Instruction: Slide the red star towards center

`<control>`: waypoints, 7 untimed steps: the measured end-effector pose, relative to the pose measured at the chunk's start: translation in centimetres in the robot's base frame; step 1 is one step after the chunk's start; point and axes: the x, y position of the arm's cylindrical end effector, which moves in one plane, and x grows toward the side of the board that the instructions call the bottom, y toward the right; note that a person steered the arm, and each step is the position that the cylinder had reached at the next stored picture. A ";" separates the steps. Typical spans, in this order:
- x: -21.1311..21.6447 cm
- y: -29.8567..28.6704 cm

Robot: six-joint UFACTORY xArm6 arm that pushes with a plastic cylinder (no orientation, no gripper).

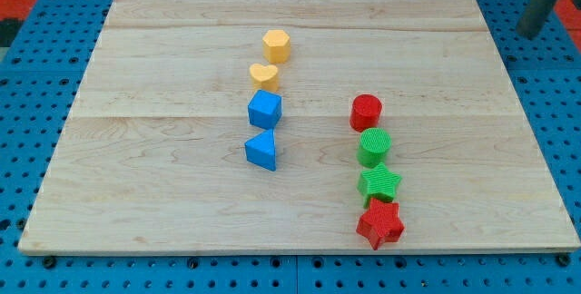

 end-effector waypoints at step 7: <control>28.8 -24.5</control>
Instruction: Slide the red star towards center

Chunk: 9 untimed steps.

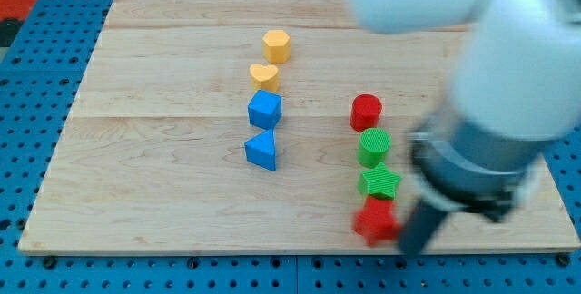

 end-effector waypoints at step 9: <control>-3.6 -8.9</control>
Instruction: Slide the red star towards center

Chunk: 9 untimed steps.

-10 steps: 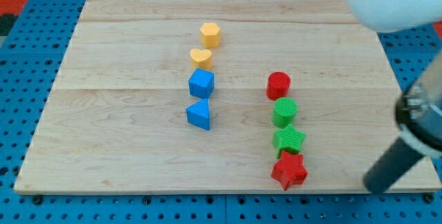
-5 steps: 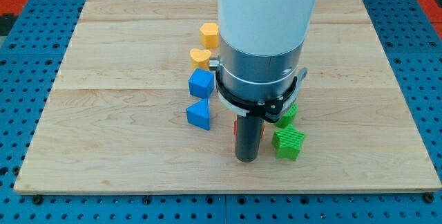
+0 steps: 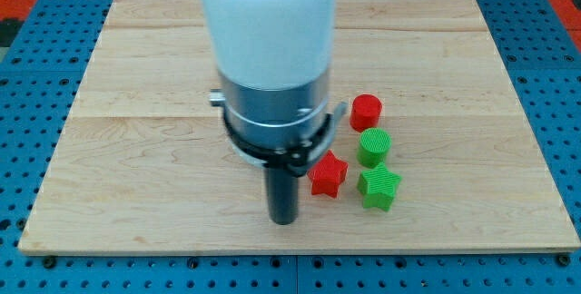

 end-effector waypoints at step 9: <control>-8.6 3.7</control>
